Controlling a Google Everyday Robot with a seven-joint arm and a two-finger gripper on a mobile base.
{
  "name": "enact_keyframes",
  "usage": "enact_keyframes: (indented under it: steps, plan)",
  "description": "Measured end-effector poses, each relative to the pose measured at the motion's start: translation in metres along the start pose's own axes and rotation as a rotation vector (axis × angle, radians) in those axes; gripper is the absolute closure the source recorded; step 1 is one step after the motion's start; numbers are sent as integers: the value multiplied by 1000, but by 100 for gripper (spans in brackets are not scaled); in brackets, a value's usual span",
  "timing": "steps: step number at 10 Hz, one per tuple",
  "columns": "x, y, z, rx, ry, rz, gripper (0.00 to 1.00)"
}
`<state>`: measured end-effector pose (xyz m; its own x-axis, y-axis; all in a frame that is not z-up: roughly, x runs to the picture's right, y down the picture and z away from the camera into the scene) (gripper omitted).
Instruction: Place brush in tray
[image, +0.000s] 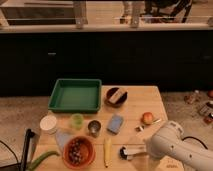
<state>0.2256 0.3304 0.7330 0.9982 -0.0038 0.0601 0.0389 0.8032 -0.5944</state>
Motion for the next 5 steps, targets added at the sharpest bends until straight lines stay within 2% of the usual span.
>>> enact_keyframes:
  steps: [5]
  plan:
    - [6, -7, 16, -7, -19, 4, 20]
